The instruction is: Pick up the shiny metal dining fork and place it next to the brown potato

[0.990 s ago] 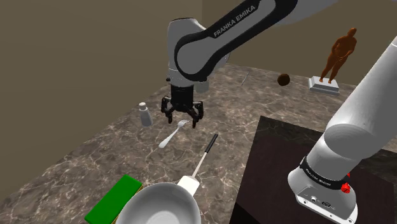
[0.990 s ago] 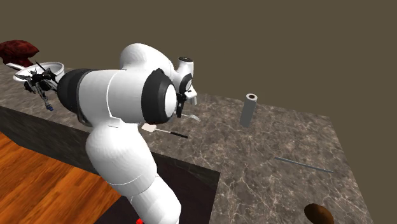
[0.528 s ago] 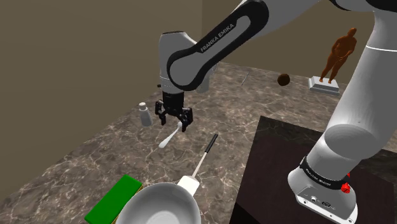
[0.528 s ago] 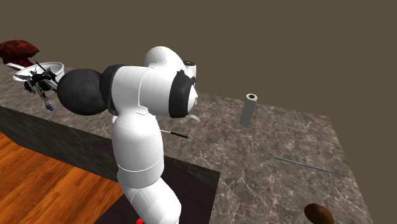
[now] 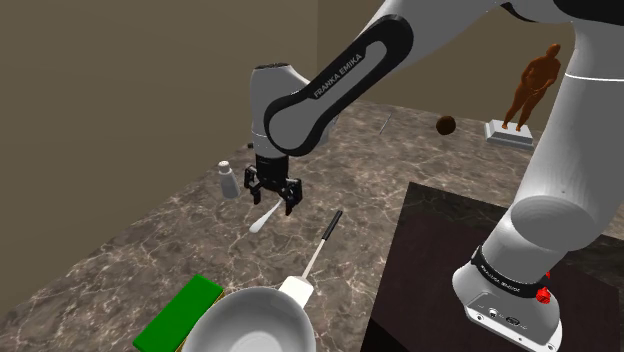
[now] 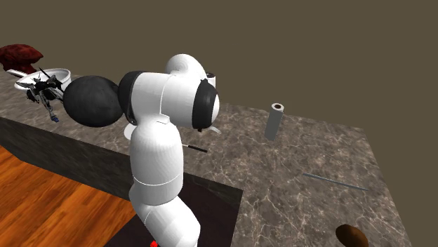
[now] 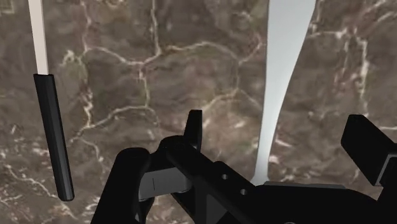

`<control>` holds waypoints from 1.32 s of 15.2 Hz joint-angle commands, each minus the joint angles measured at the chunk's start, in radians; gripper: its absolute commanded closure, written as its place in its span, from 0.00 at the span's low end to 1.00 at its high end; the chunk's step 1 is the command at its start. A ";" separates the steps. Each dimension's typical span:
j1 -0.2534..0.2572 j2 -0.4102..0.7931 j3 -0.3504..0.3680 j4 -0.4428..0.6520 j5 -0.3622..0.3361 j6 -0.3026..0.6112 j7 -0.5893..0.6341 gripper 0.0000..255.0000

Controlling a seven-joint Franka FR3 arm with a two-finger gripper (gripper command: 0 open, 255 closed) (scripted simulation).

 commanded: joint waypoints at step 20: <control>-0.014 -0.069 0.012 0.029 0.044 -0.089 -0.022 1.00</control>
